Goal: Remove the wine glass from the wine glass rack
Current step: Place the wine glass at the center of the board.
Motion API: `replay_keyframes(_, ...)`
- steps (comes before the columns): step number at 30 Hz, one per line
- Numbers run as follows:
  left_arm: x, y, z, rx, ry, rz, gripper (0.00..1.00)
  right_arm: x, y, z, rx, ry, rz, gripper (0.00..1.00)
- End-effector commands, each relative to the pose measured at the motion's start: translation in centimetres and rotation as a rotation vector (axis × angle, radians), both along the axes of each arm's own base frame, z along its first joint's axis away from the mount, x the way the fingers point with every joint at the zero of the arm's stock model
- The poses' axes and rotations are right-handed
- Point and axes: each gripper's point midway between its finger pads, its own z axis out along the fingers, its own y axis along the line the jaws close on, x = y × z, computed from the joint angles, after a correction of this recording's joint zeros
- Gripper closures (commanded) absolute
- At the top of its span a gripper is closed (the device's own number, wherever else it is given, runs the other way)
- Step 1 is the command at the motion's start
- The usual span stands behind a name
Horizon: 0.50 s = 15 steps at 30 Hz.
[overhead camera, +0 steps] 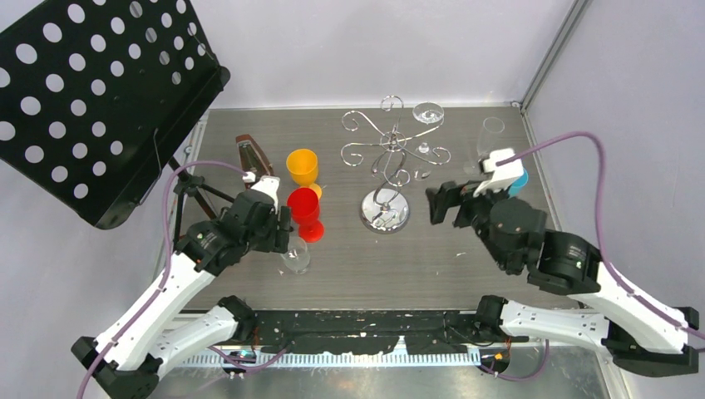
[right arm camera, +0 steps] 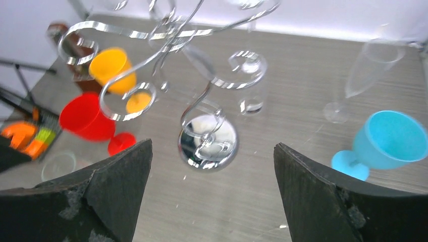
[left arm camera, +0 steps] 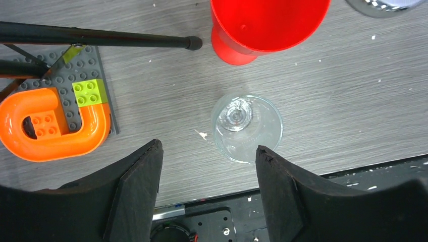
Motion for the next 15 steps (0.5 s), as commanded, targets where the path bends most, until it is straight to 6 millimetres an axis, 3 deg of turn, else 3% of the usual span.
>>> replay_keyframes(1, -0.2, -0.7, 3.0, -0.083, -0.078, -0.048, 0.31, 2.0, -2.0, 2.7, -0.019, -0.028, -0.091, 0.05)
replay_keyframes(8, -0.5, -2.4, 6.9, -0.214, -0.183, -0.135, 0.27, 5.7, -0.8, 6.0, 0.056, -0.032, -0.071, 0.10)
replay_keyframes(9, -0.5, -2.6, 7.3, -0.226, -0.192, -0.144, 0.27, 6.4, -1.3, 6.9, 0.082, -0.040, -0.093, 0.12)
replay_keyframes(10, -0.6, -2.8, 7.7, -0.238, -0.201, -0.154, 0.27, 6.9, -0.6, 6.8, 0.084, -0.024, -0.068, 0.13)
replay_keyframes(15, -0.6, -4.1, 10.6, -0.321, -0.257, -0.202, 0.26, 9.8, -0.8, 9.1, 0.161, -0.027, -0.085, 0.21)
